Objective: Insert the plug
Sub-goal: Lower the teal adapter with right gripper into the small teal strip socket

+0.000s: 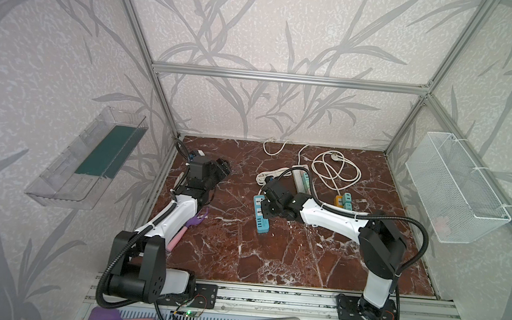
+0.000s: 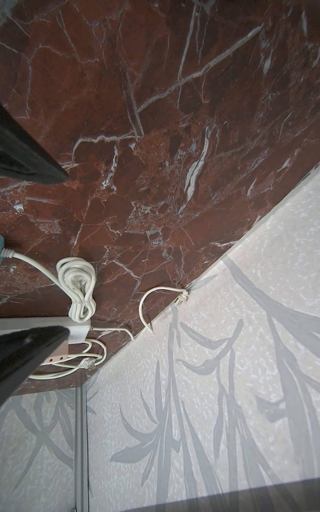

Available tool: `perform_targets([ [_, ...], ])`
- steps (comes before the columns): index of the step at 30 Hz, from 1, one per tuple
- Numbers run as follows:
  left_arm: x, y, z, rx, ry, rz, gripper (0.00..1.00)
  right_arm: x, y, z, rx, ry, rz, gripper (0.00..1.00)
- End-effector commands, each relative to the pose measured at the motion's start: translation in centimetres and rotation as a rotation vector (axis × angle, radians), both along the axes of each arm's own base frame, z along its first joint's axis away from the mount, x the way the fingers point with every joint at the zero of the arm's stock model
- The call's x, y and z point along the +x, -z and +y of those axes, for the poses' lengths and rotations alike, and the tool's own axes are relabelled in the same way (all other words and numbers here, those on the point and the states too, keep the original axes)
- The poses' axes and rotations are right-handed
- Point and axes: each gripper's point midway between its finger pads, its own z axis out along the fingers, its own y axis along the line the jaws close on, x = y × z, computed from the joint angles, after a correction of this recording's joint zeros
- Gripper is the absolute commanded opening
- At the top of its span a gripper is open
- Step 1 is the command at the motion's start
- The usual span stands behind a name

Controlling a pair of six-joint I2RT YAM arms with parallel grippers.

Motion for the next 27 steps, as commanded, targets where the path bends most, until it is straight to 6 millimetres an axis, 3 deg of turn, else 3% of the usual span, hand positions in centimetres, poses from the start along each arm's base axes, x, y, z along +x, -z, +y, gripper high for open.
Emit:
perform_targets([
  [1,0.1,-0.9,0.1,-0.021,-0.009,-0.029,0.80,0.2,0.1,0.4,0.013,0.016,0.007,0.00],
  [16,0.2,-0.8,-0.1,-0.056,-0.004,-0.026,0.79,0.4,1.5,-1.1,-0.092,0.100,-0.001,0.00],
  [27,0.2,-0.9,0.1,-0.063,-0.009,-0.028,0.79,-0.5,3.1,-0.7,-0.153,0.120,-0.005,0.00],
])
